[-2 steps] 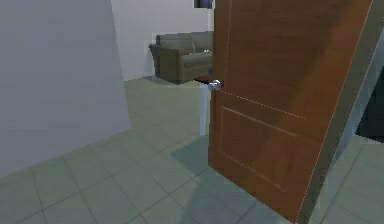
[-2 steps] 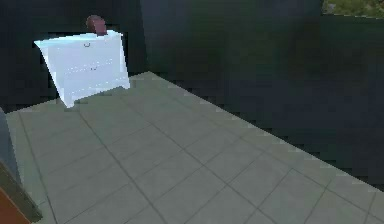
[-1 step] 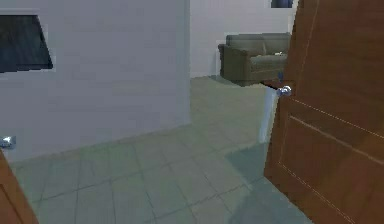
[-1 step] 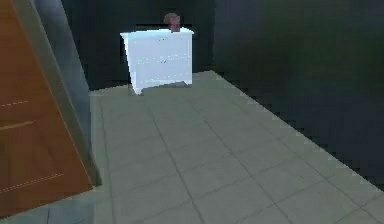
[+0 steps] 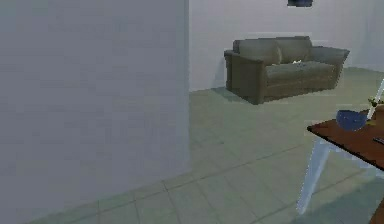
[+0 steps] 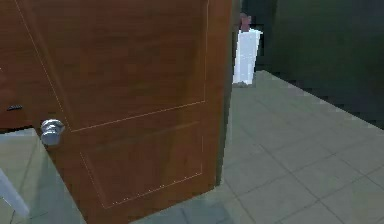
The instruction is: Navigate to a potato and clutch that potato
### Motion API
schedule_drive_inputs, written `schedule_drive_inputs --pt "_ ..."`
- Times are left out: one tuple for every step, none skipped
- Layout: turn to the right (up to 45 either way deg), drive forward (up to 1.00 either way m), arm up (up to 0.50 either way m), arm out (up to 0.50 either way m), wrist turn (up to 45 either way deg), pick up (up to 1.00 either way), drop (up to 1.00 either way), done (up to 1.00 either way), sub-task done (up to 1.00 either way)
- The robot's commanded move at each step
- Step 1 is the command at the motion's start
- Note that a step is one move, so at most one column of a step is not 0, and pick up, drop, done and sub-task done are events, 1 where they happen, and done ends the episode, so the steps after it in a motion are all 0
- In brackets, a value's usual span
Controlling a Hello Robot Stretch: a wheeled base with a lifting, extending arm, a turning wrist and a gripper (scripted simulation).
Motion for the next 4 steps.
schedule_drive_inputs --pt "0.0 0.55 0.00 0.00 0.0 0.00 0.00 0.00 0.00" --pt "12.0 0.00 0.00 0.00 0.0 0.00 0.00 0.00 0.00" --pt "0.0 0.75 0.00 0.00 0.0 0.00 0.00 0.00 0.00" --pt "45.0 0.00 0.00 0.00 0.0 0.00 0.00 0.00 0.00"
